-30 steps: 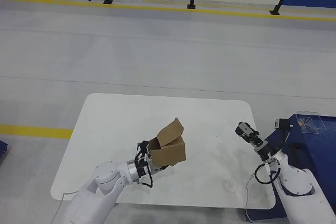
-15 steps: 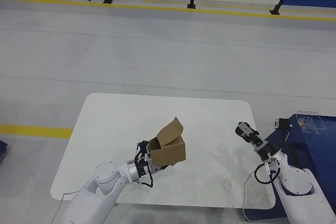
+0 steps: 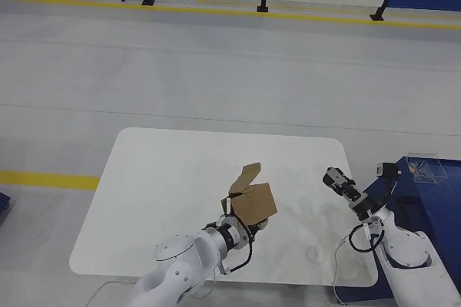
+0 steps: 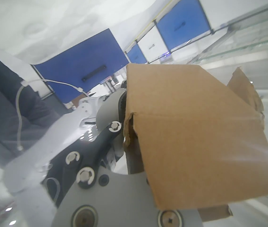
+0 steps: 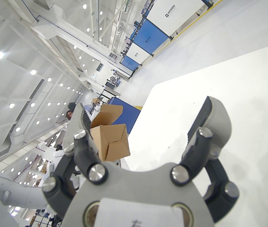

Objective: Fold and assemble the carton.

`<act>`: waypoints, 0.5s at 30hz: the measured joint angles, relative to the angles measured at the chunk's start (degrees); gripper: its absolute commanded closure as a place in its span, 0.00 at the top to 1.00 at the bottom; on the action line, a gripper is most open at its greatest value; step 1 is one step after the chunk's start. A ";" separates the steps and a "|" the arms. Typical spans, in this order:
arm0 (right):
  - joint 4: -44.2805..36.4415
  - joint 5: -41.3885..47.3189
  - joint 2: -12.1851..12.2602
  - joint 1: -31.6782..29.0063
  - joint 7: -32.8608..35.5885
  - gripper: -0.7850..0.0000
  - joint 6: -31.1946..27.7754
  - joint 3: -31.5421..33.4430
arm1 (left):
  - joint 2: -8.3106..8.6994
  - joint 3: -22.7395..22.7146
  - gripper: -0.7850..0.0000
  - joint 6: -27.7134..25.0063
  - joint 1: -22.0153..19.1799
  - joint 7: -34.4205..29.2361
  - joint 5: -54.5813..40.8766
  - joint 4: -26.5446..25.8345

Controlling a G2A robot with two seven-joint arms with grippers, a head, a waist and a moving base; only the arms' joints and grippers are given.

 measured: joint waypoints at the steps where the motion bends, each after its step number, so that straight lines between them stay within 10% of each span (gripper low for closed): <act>1: 0.00 0.00 0.00 0.00 0.00 1.00 0.00 0.00 | -0.48 0.59 0.00 -2.28 -0.54 3.76 -1.79 -0.15; 15: 0.00 0.00 0.00 0.00 0.00 1.00 0.00 0.00 | -8.18 8.89 0.00 -30.32 -15.37 43.34 -15.18 19.94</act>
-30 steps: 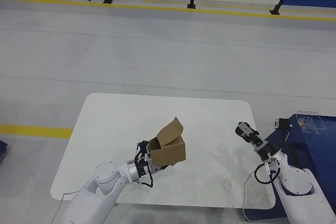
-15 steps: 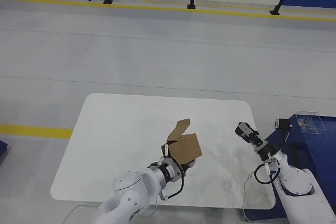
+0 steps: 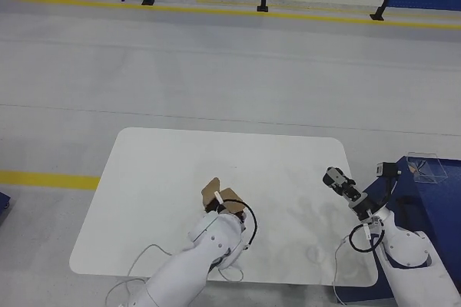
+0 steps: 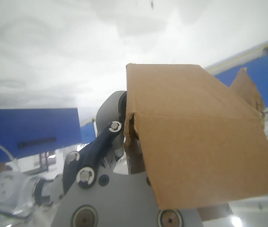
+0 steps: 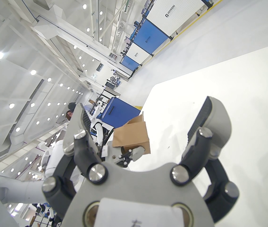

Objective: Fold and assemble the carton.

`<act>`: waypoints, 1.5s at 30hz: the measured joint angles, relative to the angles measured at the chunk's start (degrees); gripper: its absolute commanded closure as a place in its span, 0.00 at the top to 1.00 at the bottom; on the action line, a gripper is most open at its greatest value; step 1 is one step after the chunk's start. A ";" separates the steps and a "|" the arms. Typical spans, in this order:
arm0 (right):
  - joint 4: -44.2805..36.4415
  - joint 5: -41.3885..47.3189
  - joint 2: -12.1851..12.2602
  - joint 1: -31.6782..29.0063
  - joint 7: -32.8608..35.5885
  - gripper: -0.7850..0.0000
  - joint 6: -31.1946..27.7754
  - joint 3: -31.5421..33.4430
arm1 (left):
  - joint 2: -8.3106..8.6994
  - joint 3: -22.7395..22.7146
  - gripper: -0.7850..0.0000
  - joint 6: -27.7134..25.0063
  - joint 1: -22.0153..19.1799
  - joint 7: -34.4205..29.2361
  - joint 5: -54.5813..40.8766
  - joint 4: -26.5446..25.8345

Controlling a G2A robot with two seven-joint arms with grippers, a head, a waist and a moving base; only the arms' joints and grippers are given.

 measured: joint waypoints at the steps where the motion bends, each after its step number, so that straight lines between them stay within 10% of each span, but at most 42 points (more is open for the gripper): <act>1: 0.00 0.00 0.00 0.00 0.00 1.00 0.00 0.00 | -0.47 0.46 0.00 -0.82 -0.73 1.61 -0.89 1.56; 9: 0.00 0.00 0.00 0.00 0.00 1.00 0.00 0.00 | -3.63 3.44 0.00 -3.29 -5.99 4.88 -2.11 15.09; 11: 0.00 0.00 0.00 0.00 0.00 1.00 0.00 0.00 | -4.37 3.78 0.47 -3.57 -6.83 4.88 -2.70 17.73; 12: 0.00 0.00 0.00 0.00 0.00 1.00 0.00 0.00 | -4.67 3.89 0.89 -3.58 -7.11 4.61 -2.98 18.56; 13: 0.00 0.00 0.00 0.00 0.00 1.00 0.00 0.00 | -4.94 3.98 1.00 -3.55 -7.36 4.34 -3.18 19.35; 25: 0.00 0.00 0.00 0.00 0.00 1.00 0.00 0.00 | -6.27 3.26 1.00 -3.24 -5.39 -1.08 0.53 15.79; 36: 0.00 0.00 0.00 0.00 0.00 1.00 0.00 0.00 | -0.23 -4.89 1.00 12.38 12.22 -14.17 23.16 -18.98; 45: 0.00 0.00 0.00 0.00 0.00 1.00 0.00 0.00 | 4.53 -11.01 1.00 29.55 23.46 -40.44 43.24 -25.60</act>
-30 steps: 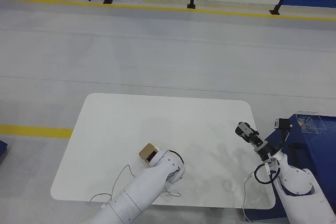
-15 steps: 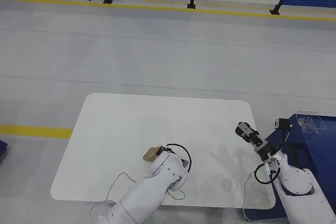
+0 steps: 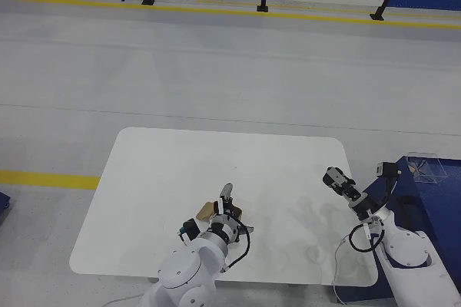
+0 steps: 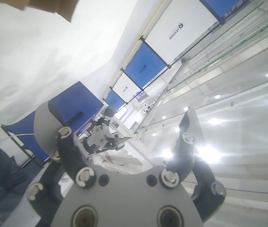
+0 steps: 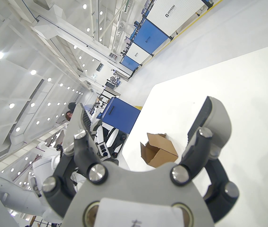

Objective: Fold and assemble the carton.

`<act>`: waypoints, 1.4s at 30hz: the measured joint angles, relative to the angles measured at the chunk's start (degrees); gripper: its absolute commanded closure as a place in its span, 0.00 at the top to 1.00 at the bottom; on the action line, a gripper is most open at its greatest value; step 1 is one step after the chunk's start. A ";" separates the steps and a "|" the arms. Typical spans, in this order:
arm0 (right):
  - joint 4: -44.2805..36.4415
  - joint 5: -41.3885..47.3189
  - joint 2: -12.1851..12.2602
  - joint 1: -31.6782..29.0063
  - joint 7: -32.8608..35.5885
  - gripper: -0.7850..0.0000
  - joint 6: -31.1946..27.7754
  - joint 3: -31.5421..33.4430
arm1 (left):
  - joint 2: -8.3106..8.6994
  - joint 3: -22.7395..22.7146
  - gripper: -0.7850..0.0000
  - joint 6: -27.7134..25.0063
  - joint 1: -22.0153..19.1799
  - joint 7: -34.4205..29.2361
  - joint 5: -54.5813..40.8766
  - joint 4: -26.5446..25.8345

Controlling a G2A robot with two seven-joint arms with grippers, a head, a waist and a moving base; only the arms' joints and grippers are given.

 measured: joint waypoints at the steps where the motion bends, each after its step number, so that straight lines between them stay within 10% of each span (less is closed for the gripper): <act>1: 0.00 0.00 0.00 0.00 0.00 1.00 0.00 0.00 | 0.29 -0.88 1.00 0.11 0.67 -2.74 0.35 0.18; 4: 0.00 0.00 0.00 0.00 0.00 1.00 0.00 0.00 | 0.80 -2.30 1.00 0.09 1.69 -9.80 1.60 0.83; 30: -0.72 -0.08 -0.21 -0.12 -1.79 1.00 0.63 -0.77 | 0.90 -2.07 1.00 0.83 1.56 -8.89 2.43 0.71; 42: -2.94 -27.51 -1.18 5.40 -9.11 1.00 6.39 -7.99 | 2.55 -5.49 1.00 29.08 6.58 2.84 16.83 -11.04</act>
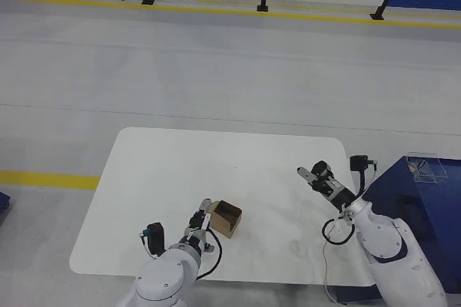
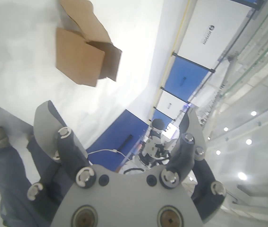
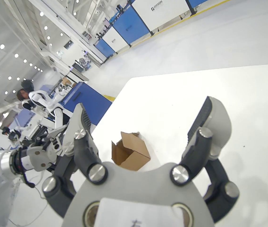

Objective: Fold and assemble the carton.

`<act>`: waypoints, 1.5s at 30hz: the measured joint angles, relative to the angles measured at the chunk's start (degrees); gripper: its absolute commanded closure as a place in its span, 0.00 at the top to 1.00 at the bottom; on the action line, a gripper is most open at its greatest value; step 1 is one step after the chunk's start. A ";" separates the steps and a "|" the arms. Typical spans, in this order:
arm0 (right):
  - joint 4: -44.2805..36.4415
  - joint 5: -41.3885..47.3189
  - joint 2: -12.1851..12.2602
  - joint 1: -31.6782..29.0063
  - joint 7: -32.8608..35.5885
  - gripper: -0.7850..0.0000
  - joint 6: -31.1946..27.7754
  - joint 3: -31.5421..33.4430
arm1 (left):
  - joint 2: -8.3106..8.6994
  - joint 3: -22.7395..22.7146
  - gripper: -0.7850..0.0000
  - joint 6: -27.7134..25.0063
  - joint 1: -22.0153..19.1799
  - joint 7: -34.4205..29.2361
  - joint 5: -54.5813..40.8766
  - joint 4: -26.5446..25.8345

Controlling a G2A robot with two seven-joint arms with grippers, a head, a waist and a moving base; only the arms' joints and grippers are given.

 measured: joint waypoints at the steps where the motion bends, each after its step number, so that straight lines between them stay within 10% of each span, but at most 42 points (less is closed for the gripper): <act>1: 0.25 -2.07 -0.12 0.68 -0.46 1.00 0.68 -0.85 | -0.02 -0.32 1.00 1.02 0.66 0.59 -0.09 -0.17; 14: 4.47 -27.11 -2.66 7.83 -3.01 1.00 5.09 -17.07 | 0.89 4.29 1.00 1.50 1.81 -0.63 9.09 9.92; 45: 19.09 -33.36 -9.61 17.03 -1.41 1.00 13.03 -33.90 | -3.33 13.79 1.00 1.50 -19.18 9.00 -6.52 36.62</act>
